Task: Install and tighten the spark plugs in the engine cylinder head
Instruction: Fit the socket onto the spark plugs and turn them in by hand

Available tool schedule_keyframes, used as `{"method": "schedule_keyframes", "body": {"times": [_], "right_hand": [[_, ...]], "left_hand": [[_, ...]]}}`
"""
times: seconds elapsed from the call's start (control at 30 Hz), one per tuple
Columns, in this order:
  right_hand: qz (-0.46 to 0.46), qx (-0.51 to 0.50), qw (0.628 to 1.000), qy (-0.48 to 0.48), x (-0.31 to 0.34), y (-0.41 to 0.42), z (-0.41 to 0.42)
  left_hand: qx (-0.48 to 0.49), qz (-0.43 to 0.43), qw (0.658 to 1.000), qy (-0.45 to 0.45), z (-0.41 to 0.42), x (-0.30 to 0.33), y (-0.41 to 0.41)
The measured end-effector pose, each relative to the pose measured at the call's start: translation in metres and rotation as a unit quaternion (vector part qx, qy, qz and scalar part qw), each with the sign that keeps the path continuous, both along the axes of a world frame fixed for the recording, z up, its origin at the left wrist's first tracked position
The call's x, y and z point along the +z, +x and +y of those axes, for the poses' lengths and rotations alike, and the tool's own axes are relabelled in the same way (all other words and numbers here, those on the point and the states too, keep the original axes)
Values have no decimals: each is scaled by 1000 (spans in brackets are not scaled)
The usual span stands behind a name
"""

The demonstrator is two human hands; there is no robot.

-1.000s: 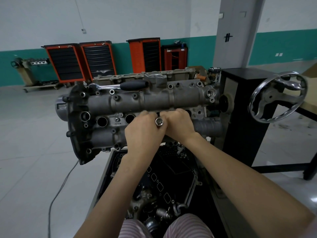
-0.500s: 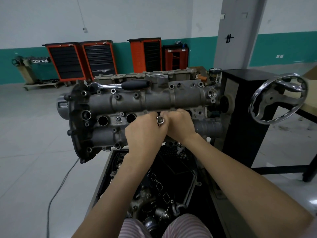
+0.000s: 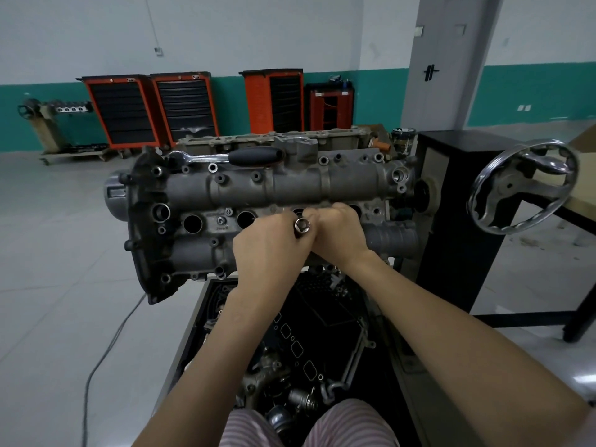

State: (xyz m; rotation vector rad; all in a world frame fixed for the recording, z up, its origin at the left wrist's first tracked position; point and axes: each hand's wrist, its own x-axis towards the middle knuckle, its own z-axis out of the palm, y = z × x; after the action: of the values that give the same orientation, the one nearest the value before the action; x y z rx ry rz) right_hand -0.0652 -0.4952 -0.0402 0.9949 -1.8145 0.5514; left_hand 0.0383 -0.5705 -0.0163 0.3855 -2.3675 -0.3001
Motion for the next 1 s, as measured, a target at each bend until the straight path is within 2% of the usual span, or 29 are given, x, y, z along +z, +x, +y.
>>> {"method": "schedule_keyframes", "body": {"times": [0.17,0.27,0.4,0.6,0.73,0.9,1.0], "right_hand": [[-38,-23,998,33,0,-1,-4],[-49,-27,998,30,0,0,-4],[-26,-9,999,33,-2,-2,1],[-8,-13,1000,9,0,1,-1],[-38,-37,998,38,0,0,-4],[-26,-23,999,41,-2,-2,-3],[-2,-15,1000,21,-1,-1,-1]], "left_hand": [[-45,30,998,-11,-4,-2,3],[-59,13,998,-5,-8,2,5],[-52,-50,997,11,-8,-1,2],[15,11,1000,-13,1,-3,-1],[-20,34,999,-18,0,-2,-1],[-34,8,999,-27,-7,0,1],[-3,-7,1000,-8,-6,1,-3]]}}
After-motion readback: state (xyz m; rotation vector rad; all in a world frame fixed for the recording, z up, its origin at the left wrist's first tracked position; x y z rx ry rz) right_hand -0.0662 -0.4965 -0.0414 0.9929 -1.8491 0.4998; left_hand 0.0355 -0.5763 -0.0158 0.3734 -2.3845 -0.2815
